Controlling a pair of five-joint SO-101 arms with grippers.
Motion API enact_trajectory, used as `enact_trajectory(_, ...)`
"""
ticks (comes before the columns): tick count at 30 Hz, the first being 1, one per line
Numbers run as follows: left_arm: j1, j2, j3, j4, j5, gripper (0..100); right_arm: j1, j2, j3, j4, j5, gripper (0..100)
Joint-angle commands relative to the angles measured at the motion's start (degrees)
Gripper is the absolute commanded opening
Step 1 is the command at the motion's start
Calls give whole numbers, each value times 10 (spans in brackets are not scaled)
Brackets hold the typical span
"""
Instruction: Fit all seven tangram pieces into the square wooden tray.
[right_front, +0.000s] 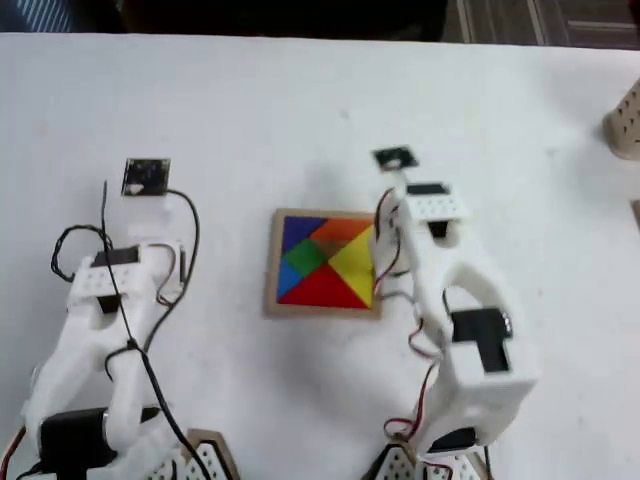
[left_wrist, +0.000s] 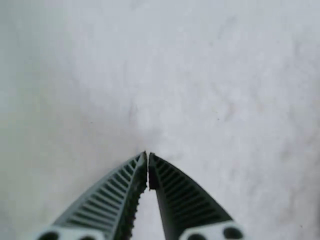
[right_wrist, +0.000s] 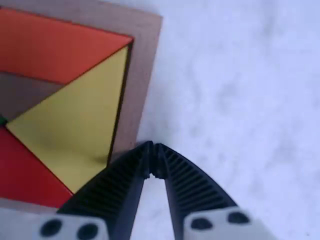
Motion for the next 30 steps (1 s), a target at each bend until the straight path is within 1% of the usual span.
enact_trajectory(1, 11, -23, 1, -14, -4, 23, -28, -95, 80, -30, -3, 18)
enact_trajectory(3, 11, -23, 1, -14, -4, 23, -15, -127, 91, -44, -3, 18)
enact_trajectory(6, 11, -23, 1, -14, -4, 23, 12, -138, 55, -58, -4, 18)
enact_trajectory(8, 11, -23, 1, -14, -4, 23, 11, -126, 10, -58, -11, 18)
enact_trajectory(10, 11, -23, 1, -14, -4, 23, -4, -102, -48, -67, -36, 18)
enact_trajectory(15, 9, -23, 1, -14, -4, 23, -58, 24, -187, -126, -55, 18)
enact_trajectory(20, 8, -23, 2, -14, -4, 23, -84, 182, -325, -129, -55, 18)
enact_trajectory(22, 8, -23, 2, -14, -4, 23, -84, 223, -373, -108, -54, 18)
enact_trajectory(25, 8, -23, 2, -14, -4, 23, -85, 250, -424, -44, -50, 18)
enact_trajectory(30, 10, -23, 2, -15, -5, 23, -111, 256, -435, 29, -33, 18)
